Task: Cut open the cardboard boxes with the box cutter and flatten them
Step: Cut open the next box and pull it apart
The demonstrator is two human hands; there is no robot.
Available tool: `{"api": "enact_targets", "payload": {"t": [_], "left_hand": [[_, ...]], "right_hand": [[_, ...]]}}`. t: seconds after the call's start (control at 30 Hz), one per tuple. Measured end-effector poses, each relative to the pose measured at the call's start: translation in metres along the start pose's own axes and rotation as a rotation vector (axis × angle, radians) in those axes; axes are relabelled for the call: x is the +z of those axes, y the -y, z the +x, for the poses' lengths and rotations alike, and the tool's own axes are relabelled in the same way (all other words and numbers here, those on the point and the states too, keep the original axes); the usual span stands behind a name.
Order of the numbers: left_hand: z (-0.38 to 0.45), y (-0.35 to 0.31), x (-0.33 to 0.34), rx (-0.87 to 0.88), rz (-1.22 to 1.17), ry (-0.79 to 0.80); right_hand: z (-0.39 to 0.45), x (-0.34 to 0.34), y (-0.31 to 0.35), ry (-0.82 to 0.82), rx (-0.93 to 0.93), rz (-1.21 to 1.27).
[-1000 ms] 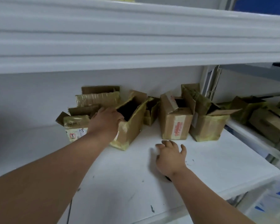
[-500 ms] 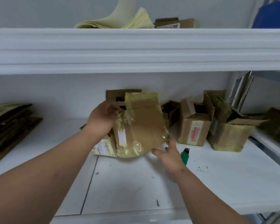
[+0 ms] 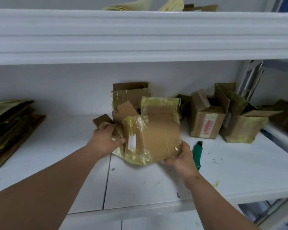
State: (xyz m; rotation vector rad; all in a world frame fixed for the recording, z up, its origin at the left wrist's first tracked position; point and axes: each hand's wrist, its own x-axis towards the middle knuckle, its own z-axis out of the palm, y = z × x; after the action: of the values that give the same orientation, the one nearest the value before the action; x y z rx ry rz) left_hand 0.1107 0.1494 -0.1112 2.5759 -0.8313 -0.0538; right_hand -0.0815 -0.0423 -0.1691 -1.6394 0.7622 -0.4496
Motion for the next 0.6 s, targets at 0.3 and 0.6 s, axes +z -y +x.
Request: {"api": "enact_targets", "payload": {"t": [0.3, 0.6], "left_hand": [[0.004, 0.011, 0.003, 0.113, 0.173, -0.247], [0.018, 0.029, -0.004, -0.037, 0.053, -0.176]], "right_hand": [[-0.005, 0.005, 0.01, 0.027, 0.117, 0.005], [0.009, 0.007, 0.014, -0.105, 0.094, -0.08]]}}
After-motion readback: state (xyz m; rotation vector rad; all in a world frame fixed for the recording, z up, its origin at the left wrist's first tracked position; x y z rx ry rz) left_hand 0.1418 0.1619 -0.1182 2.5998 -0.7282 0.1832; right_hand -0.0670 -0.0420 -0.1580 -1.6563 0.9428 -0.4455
